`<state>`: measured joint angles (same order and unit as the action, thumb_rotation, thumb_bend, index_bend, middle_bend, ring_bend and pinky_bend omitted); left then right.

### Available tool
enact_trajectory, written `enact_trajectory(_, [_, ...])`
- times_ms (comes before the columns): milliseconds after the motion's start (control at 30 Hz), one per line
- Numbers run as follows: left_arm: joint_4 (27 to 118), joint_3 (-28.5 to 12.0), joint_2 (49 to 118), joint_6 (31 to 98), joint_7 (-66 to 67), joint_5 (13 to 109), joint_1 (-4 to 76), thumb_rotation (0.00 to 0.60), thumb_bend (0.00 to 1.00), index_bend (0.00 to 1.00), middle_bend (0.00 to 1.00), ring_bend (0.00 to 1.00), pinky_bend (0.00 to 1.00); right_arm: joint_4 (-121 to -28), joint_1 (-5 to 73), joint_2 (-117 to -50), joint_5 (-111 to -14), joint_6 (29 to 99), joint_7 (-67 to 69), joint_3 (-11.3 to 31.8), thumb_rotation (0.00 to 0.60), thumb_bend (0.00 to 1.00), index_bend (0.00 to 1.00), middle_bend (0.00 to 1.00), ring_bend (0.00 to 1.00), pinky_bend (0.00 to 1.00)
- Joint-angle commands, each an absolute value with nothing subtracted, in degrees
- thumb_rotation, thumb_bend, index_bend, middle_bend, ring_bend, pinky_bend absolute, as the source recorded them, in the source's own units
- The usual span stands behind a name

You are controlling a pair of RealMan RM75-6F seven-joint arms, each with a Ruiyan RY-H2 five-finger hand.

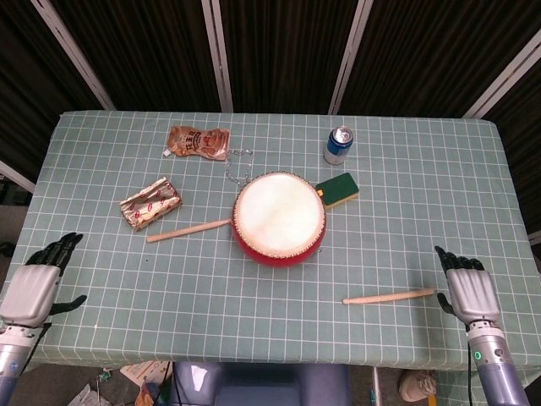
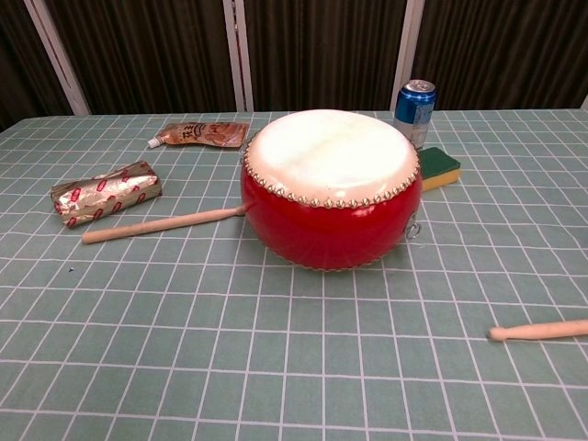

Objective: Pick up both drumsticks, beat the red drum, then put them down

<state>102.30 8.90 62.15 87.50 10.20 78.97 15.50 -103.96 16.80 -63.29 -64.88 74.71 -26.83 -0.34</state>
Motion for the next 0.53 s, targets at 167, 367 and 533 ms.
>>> enact_trajectory(167, [99.22,10.20,59.64,89.03,6.37,80.45,11.03,0.600,0.00,0.00,0.00,0.00,0.02,-95.99,8.58,-62.29,-78.46,87.66,-10.68,-1.19,0.600,0.25,0.00,0.00,0.00,0.07])
enact_trajectory(367, [95.97,9.89,60.15,91.16,7.19,82.68,8.57,0.600,0.00,0.00,0.00,0.00,0.02,-91.75,6.15,-64.07,-82.98,91.43,-4.76,-1.41,0.600,0.21,0.00,0.00,0.00,0.05])
enact_trajectory(533, [95.55,8.70,60.20,91.63,5.03,82.63,7.26,0.600,0.00,0.00,0.00,0.00,0.02,-89.07,5.96,-65.81,-84.80,91.78,-4.12,-0.94,0.600,0.21,0.00,0.00,0.00,0.05])
